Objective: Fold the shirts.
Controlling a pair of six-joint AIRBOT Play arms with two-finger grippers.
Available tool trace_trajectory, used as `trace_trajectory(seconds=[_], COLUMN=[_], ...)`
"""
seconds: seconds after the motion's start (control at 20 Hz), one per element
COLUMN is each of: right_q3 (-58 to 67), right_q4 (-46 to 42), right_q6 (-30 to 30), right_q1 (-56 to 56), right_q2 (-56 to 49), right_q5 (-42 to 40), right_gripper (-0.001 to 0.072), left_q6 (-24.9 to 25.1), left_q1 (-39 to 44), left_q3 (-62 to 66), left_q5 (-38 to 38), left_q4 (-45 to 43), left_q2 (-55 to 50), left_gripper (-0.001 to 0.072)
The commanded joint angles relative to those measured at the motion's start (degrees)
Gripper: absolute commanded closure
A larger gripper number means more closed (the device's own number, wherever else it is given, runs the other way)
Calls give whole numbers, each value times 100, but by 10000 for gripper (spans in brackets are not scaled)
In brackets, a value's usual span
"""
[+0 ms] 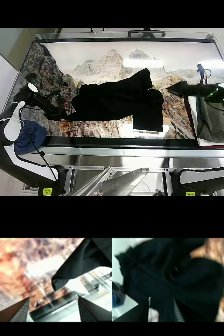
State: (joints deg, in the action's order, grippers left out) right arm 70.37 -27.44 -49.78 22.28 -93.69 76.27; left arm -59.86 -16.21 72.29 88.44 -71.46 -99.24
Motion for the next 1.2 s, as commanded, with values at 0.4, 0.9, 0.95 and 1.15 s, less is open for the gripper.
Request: trace_trajectory(seconds=[0.4,0.9,0.95,1.15], right_q3=[-245,-245,-245,-245], right_q4=[-643,-647,-649,-1191], right_q6=[-212,-214,-214,-442], right_q1=[96,96,98,74], right_q2=[11,11,11,-103], right_q5=[24,24,24,-131], right_gripper=[365,365,359,314], left_q6=[332,461,503,592], left_q1=[48,238,302,549], left_q3=[-782,-251,-175,179], left_q5=[-1244,-1316,-1318,-1342], left_q4=[372,1014,1016,1005], left_q2=[-2,-2,-4,-4], left_gripper=[27,532,686,684])
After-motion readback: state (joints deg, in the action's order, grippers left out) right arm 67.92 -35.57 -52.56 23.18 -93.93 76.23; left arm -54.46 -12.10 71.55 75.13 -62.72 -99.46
